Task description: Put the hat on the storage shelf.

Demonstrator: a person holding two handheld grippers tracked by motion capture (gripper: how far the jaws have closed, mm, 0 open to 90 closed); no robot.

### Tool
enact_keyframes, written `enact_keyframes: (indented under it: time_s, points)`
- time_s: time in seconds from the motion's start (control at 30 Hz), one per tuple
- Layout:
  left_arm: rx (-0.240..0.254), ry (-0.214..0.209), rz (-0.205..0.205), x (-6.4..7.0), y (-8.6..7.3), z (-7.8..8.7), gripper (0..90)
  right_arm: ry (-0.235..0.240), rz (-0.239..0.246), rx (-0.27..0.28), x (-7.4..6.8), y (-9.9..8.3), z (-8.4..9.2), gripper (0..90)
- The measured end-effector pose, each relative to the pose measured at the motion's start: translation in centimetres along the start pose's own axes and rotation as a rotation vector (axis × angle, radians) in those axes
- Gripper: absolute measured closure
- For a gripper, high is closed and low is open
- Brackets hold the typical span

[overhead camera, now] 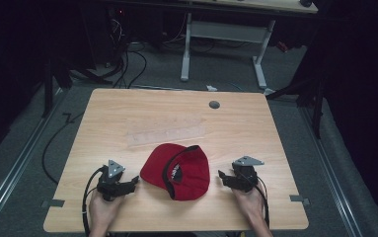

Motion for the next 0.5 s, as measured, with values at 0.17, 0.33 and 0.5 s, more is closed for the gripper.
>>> enact_keyframes:
  time_s: [0.17, 0.33, 0.5]
  points:
    - [0.0, 0.0, 0.0, 0.0, 0.0, 0.0, 27.9, 0.037, -0.021, 0.024, 0.1, 0.5, 1.0, 35.3]
    - [-0.001, 0.0, 0.0, 0.0, 0.0, 0.0, 27.7, 0.1, -0.043, 0.078, -0.4, 1.7, 1.7, 35.1]
    - [-0.002, 0.0, 0.0, 0.0, 0.0, 0.0, 27.5, 0.141, -0.024, 0.089, -1.4, 2.8, 1.7, 34.6]
Point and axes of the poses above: each handheld gripper's, and its own axes: z roughly backward along the jaws, y roughly out of its top, x roughly to its right, the point moved 2 cm from there along -z, roughly forward along the jaws, and after that the axes turned 8 degrees about x, right-handed, at the moved point
